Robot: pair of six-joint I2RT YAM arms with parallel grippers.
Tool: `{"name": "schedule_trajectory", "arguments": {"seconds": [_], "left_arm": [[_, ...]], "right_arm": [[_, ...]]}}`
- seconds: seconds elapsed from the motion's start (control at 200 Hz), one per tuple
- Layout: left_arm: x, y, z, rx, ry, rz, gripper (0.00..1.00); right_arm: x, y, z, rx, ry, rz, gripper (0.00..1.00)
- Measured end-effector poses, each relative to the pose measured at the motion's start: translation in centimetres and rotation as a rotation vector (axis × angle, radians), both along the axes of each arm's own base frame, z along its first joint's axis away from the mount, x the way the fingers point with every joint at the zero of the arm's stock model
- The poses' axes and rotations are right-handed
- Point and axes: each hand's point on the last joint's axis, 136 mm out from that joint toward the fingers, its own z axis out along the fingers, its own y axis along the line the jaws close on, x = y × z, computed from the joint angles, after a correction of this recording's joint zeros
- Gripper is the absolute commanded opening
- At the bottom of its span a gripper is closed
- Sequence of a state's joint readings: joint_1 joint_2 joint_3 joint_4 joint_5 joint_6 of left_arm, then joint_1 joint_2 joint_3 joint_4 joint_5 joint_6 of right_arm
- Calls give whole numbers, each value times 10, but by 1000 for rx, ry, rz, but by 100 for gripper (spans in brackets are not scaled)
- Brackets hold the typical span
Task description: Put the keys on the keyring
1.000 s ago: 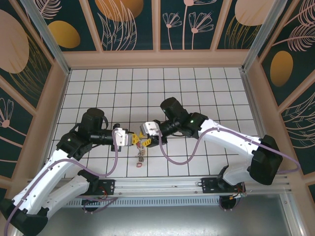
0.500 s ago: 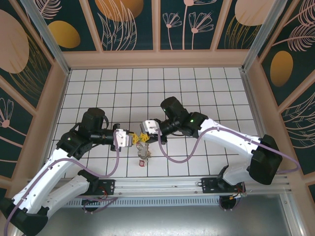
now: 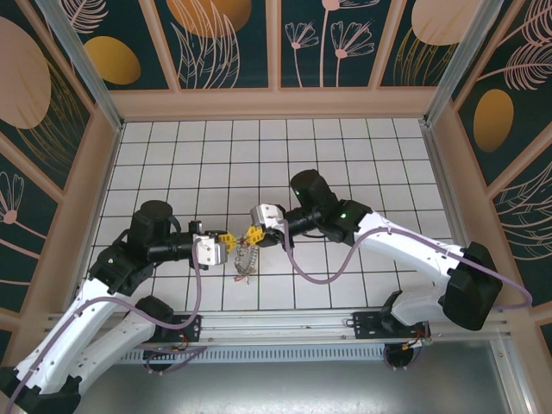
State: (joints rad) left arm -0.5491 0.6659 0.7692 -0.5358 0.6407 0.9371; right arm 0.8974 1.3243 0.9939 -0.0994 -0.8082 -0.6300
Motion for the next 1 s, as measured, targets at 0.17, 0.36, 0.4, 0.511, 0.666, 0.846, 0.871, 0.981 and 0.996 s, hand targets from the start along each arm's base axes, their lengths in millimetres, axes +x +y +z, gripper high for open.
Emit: {"name": "schedule_trajectory", "arguments": {"seconds": [0.17, 0.36, 0.4, 0.511, 0.666, 0.846, 0.871, 0.981, 0.996], "left_arm": [[5, -4, -5, -33, -2, 12, 0], [10, -8, -1, -100, -4, 28, 0], [10, -9, -1, -112, -2, 31, 0], [13, -10, -2, -136, 6, 43, 0], [18, -12, 1, -173, -9, 51, 0], [24, -12, -3, -193, 3, 80, 0], [25, -11, -3, -194, 4, 85, 0], [29, -10, -2, -198, 3, 107, 0], [29, -9, -2, -197, 3, 111, 0]], "right_arm": [[-1, -6, 3, 61, 71, -55, 0], [2, -9, 13, 153, 133, -127, 0], [3, -9, 14, 171, 147, -139, 0], [0, -5, 20, 204, 169, -154, 0], [1, 1, 29, 266, 176, -186, 0], [5, 8, 28, 318, 194, -243, 0], [6, 9, 29, 321, 192, -251, 0], [7, 13, 29, 331, 170, -287, 0], [8, 13, 29, 330, 167, -296, 0]]}}
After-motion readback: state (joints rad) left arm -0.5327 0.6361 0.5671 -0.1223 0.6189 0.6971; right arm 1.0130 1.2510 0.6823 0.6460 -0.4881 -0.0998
